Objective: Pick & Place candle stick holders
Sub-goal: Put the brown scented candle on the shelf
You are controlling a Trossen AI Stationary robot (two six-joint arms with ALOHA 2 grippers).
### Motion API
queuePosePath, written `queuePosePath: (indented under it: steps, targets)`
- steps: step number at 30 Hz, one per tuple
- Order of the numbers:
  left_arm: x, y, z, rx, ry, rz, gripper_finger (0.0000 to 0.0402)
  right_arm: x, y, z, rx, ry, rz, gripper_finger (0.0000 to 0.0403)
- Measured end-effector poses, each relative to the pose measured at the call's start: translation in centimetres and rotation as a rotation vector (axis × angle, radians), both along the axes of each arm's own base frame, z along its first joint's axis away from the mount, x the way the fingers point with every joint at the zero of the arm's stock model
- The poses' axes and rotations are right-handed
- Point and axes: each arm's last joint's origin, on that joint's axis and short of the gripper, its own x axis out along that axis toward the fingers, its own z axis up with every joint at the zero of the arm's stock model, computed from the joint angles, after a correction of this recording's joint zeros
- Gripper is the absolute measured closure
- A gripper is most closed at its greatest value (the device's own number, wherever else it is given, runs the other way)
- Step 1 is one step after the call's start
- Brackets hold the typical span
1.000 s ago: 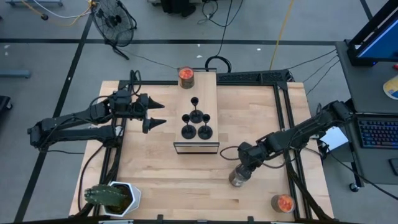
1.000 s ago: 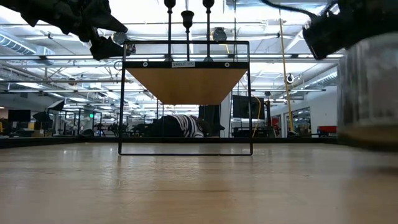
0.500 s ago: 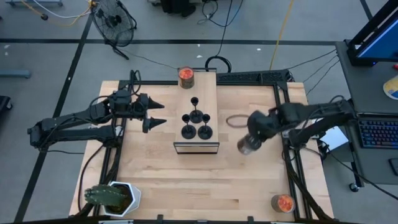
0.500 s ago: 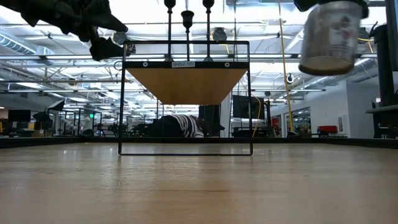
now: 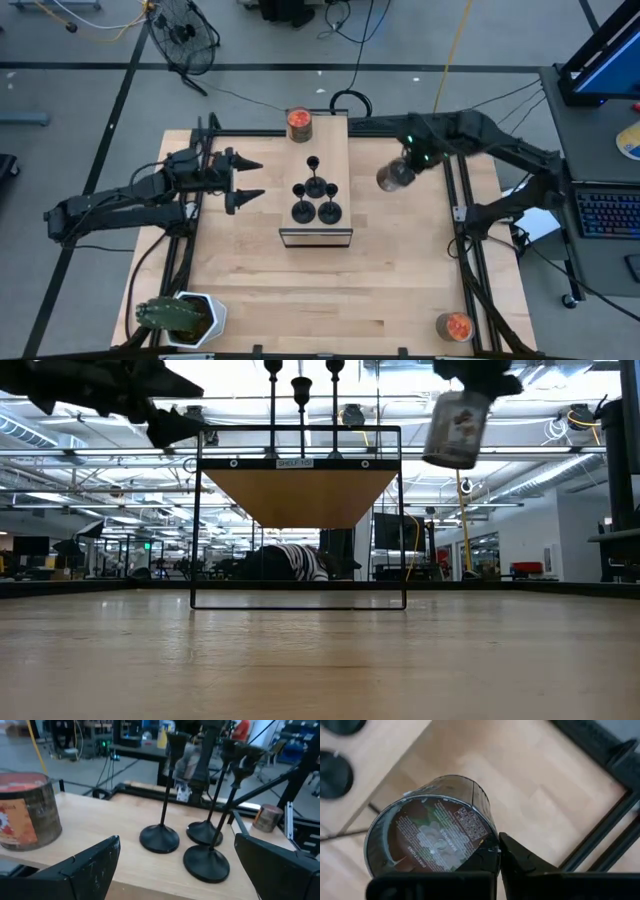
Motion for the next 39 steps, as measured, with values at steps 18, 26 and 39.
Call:
queuePosePath:
  steps: [18,26,39]
  targets:
    - [-2.6,-0.7,-3.3,-0.012,-0.090,0.101,0.0004,6.4,-13.0,2.2,-0.151,-0.033,0.135,0.0403]
    - [-2.6,-0.7,-3.4,-0.011,-0.090,0.111,0.0004,8.6,-16.3,1.7,-0.177,-0.101,0.193,0.0403]
    - [-2.6,-0.6,-3.3,-0.006,-0.103,0.125,0.0004,10.2,-18.6,0.8,-0.187,-0.214,0.232,0.0403]
